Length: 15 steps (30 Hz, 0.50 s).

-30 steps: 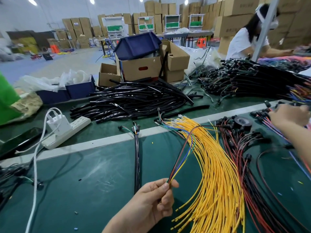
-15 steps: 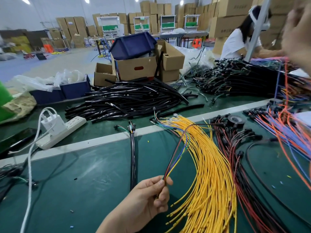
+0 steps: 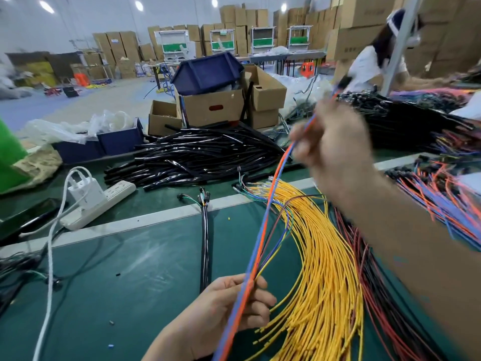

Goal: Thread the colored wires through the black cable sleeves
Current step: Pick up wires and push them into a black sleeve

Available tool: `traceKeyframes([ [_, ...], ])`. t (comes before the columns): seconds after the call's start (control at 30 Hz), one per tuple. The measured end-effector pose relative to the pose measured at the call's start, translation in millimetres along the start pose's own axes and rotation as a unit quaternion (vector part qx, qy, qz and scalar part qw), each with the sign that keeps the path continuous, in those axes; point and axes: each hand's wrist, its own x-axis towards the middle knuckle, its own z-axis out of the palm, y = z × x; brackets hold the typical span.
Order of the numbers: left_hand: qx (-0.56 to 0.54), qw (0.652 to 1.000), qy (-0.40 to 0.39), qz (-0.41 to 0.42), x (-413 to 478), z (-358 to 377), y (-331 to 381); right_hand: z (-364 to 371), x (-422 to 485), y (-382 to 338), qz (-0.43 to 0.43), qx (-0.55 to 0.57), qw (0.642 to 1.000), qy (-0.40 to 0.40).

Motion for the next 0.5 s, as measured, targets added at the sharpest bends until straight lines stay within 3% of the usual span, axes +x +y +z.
traceKeyframes([
  [0.07,-0.003,0.999,-0.034,-0.008,0.9,2.8,1.3,2.0,-26.0,36.1,0.083,-0.013,0.996,0.014],
  [0.17,0.039,0.999,-0.029,-0.010,1.9,4.1,1.7,-15.9,-35.4,83.2,0.121,-0.054,0.990,0.049],
  [0.33,0.048,0.998,0.029,-0.012,-1.7,1.4,0.8,-45.5,-19.1,101.3,0.074,-0.164,0.982,0.061],
  [0.5,0.021,1.000,0.015,-0.012,-2.4,-1.1,1.4,-78.2,4.3,98.4,0.068,-0.226,0.967,0.100],
])
